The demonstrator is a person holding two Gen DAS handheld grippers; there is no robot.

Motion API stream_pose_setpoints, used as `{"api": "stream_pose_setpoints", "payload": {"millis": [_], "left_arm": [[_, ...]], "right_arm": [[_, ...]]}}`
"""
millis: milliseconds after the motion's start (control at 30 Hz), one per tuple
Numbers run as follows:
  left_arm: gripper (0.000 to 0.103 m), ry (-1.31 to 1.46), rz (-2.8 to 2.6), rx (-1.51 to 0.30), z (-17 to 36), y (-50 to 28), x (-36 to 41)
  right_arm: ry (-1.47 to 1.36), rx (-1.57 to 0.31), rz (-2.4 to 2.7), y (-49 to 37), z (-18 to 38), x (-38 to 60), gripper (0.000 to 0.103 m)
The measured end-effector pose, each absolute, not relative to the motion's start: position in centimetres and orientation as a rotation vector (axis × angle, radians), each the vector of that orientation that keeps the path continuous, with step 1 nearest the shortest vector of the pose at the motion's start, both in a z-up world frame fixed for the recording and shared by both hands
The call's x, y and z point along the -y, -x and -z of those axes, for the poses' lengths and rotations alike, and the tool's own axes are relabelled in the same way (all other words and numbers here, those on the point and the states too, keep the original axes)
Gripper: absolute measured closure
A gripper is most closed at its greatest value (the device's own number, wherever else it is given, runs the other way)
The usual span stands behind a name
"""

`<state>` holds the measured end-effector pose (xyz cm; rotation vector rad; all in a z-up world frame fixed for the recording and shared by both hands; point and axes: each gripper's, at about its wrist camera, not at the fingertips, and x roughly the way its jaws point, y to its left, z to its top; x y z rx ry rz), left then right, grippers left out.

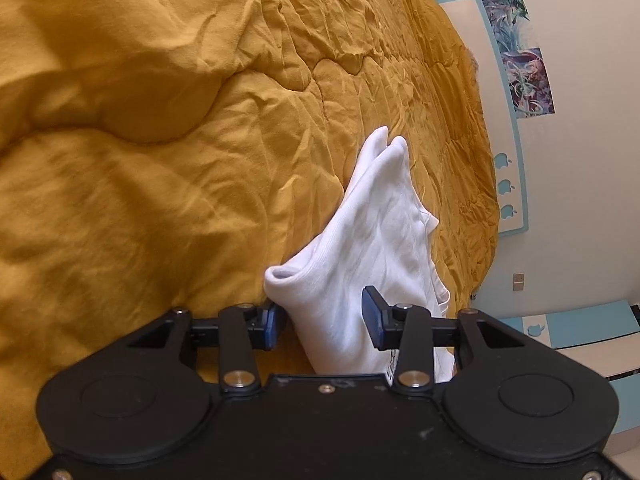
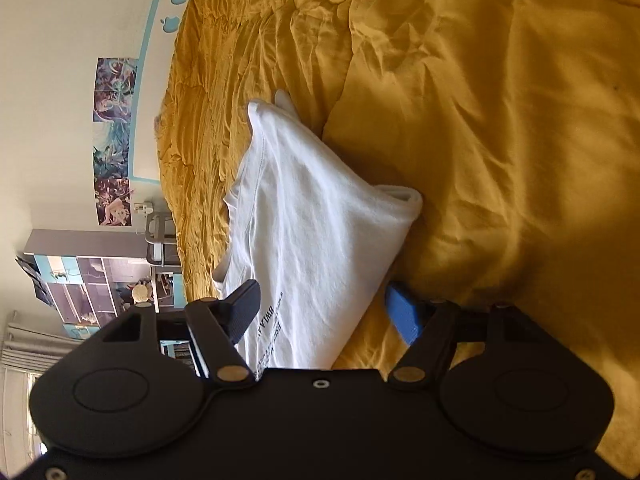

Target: Fold small clothes

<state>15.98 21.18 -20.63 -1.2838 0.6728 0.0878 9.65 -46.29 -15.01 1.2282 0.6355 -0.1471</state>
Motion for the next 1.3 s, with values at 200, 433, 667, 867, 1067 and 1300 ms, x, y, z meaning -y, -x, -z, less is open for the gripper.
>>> {"api": "stream_pose_setpoints", "payload": {"millis": [200, 433, 667, 867, 1067, 1300], "left_arm": [[0.093, 1.296, -0.09, -0.634, 20.6, -17.1, -21.2], [0.095, 1.274, -0.009, -0.558, 16.8, -17.0, -21.0], [0.095, 1.231, 0.122, -0.531, 11.9, -11.0, -20.0], [0.094, 1.298, 0.05, -0.664, 16.4, -1.7, -18.2], [0.091, 1.258, 0.024, -0.703, 17.6, 1.0, -18.5], [0.075, 0.898, -0.042, -0.582, 9.5, 2.8, -17.3]], "right_arm": [[-1.188, -0.632, 0.203, -11.3, 15.2, 46.2, 0.085], [-1.143, -0.557, 0.154, -11.5, 11.3, 45.5, 0.089], [-1.115, -0.488, 0.078, -6.0, 6.9, 45.5, 0.091], [-1.122, -0.578, 0.161, 2.8, 11.0, 45.8, 0.091], [-1.135, -0.582, 0.185, 6.5, 14.2, 47.8, 0.094], [-0.751, -0.436, 0.189, 7.0, 6.7, 44.2, 0.062]]}}
